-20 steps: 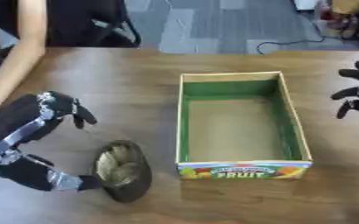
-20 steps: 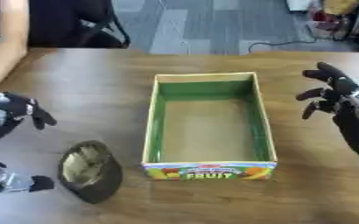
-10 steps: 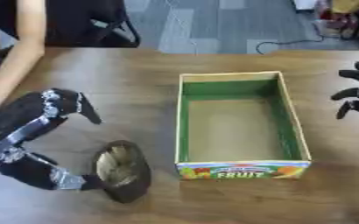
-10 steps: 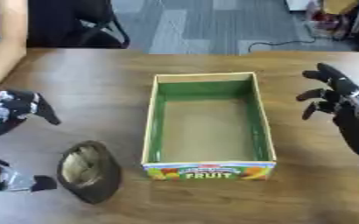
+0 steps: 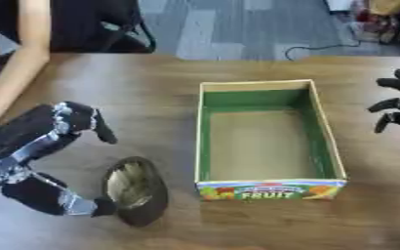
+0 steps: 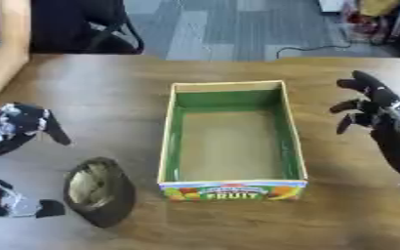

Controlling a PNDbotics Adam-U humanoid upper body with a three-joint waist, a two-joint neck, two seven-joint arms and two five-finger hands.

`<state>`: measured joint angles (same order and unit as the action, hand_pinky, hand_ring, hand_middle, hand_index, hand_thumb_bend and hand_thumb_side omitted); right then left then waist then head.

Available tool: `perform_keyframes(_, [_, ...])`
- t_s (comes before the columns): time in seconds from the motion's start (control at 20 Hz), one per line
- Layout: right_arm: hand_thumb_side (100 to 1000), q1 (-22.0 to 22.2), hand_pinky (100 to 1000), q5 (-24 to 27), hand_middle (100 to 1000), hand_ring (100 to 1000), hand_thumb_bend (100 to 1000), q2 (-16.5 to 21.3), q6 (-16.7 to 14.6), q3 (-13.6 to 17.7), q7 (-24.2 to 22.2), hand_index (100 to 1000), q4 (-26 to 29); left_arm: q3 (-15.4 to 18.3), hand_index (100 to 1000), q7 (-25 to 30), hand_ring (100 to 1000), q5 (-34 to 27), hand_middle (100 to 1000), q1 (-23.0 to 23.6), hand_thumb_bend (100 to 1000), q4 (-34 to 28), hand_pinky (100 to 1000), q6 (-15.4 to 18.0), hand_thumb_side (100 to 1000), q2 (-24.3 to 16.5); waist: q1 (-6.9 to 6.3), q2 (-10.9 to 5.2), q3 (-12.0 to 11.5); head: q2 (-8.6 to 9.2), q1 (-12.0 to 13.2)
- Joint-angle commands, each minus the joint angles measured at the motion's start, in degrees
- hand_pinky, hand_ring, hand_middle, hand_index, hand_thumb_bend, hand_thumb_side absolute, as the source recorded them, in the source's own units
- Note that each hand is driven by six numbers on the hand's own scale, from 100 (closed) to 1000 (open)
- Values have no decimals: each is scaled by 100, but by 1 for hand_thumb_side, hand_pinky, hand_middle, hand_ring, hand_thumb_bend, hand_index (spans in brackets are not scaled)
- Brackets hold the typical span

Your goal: Pick up objects on the table and place them in the box.

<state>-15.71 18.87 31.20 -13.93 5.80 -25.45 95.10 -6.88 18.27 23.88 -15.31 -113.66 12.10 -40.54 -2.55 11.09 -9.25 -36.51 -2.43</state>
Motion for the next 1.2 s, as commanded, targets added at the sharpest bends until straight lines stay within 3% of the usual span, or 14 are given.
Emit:
perform_keyframes(0.05, [1000, -36, 460, 6, 880, 685, 100, 67, -10, 70, -16, 1000, 45, 8, 649, 126, 100, -134, 509, -42, 660, -93, 100, 15, 533, -248, -9, -112, 1, 7, 21])
perform_keyframes(0.35, [1000, -40, 460, 1, 880, 685, 100, 77, -6, 59, -37, 1000, 27, -200, 648, 483, 100, -496, 504, -46, 658, -93, 100, -92, 497, -381, -34, -125, 4, -13, 19])
perform_keyframes(0.6, [1000, -57, 460, 1, 880, 685, 100, 66, -4, 49, -56, 1000, 25, -409, 647, 712, 100, -720, 502, -37, 708, -93, 100, -309, 455, -426, -39, -113, 35, -1, 36])
perform_keyframes(1.2, [1000, -74, 460, -7, 880, 685, 100, 54, -2, 64, -71, 1000, 29, -492, 638, 698, 100, -480, 496, -45, 694, -47, 100, -408, 443, -298, -38, -64, 50, 4, 35])
